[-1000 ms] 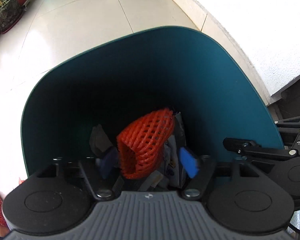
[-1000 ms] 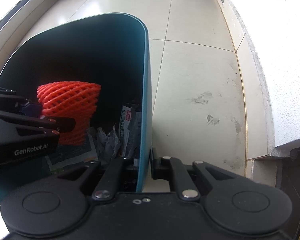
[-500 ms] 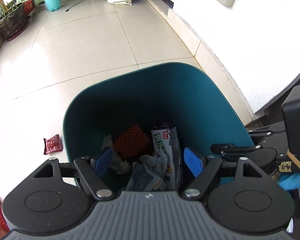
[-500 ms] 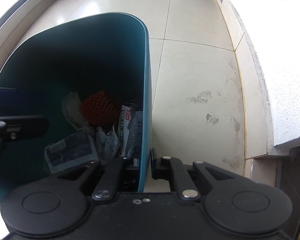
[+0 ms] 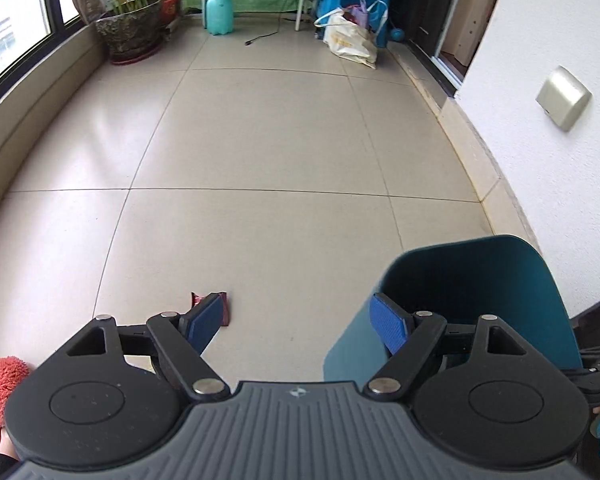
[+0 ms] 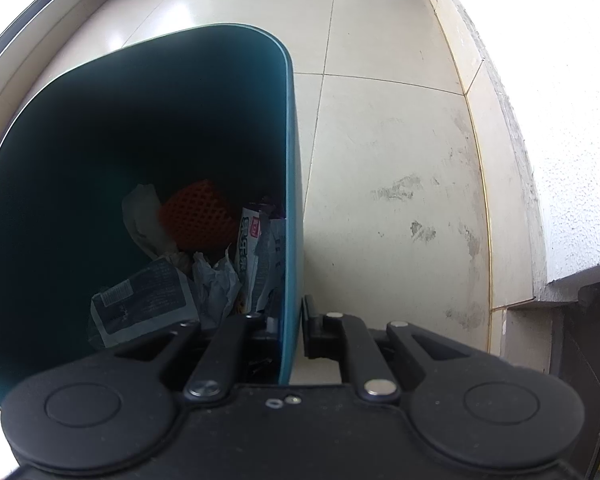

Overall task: Collect trash
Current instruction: 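Move the left tool down to the red snack wrapper and close it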

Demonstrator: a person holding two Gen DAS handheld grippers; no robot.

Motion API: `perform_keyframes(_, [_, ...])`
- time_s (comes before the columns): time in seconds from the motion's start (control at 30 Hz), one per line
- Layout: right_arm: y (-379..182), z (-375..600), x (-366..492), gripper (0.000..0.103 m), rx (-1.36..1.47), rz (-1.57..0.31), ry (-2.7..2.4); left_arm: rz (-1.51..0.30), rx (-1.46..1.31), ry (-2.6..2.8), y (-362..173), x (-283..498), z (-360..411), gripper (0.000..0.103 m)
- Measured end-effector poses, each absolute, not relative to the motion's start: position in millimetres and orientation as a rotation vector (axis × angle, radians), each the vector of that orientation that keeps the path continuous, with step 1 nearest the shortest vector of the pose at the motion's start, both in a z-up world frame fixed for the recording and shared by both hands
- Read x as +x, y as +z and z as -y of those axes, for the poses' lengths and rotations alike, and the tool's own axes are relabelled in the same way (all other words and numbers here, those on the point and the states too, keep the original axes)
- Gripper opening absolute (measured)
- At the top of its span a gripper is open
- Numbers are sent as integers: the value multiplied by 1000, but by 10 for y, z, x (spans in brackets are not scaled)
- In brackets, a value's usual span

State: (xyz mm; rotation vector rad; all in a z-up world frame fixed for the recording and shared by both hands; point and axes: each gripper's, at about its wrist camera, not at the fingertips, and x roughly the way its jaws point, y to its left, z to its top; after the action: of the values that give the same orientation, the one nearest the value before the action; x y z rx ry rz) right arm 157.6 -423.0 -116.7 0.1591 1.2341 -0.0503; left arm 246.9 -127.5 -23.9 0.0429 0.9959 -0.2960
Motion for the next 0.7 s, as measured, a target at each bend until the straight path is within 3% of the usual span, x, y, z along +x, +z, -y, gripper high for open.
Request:
perform_keyframes(0.2, [-1175,4206,1594,8,145,-1239,-54,-1073,24,-210,-734,2969,949,81])
perform_keyframes(0.7, [-1191,4223,1624,12,169,-1271,-41,-1321,52,-78,-2628,4037,851,81])
